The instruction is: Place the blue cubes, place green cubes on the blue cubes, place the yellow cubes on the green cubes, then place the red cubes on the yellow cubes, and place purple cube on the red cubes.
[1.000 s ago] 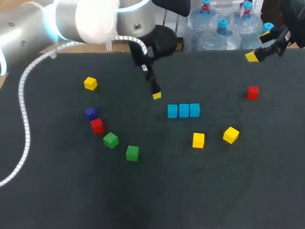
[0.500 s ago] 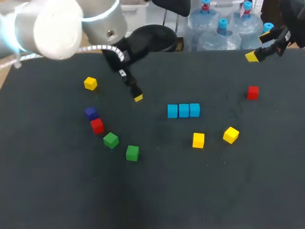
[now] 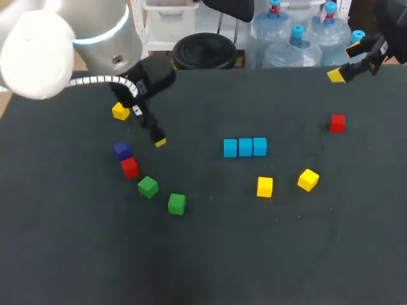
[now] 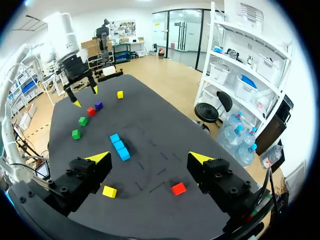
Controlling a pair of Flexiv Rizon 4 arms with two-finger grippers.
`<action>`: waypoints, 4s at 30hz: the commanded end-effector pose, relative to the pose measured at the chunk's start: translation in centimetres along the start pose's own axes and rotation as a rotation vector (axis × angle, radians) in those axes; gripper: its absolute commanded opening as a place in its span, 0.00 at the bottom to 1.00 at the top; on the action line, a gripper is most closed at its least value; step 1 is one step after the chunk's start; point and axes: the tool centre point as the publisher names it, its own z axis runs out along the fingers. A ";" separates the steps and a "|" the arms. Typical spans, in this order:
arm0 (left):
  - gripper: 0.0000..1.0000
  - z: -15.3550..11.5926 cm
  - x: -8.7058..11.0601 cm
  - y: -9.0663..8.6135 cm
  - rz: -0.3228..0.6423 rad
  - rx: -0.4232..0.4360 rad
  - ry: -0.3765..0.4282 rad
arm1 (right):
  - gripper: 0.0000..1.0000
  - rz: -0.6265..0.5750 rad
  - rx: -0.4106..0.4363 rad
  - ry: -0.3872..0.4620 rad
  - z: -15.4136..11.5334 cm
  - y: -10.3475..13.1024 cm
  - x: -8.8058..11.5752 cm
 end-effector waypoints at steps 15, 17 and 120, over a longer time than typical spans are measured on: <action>1.00 2.2 3.8 -5.2 -0.315 -0.031 -0.101 | 1.00 0.000 0.001 0.000 -0.1 0.1 0.0; 1.00 2.1 4.1 -5.5 -0.327 -0.033 -0.099 | 1.00 0.000 0.001 0.000 -0.1 0.1 0.0; 0.00 7.5 -15.0 -4.0 0.505 0.067 -0.013 | 1.00 0.000 0.001 0.000 -0.1 0.1 0.0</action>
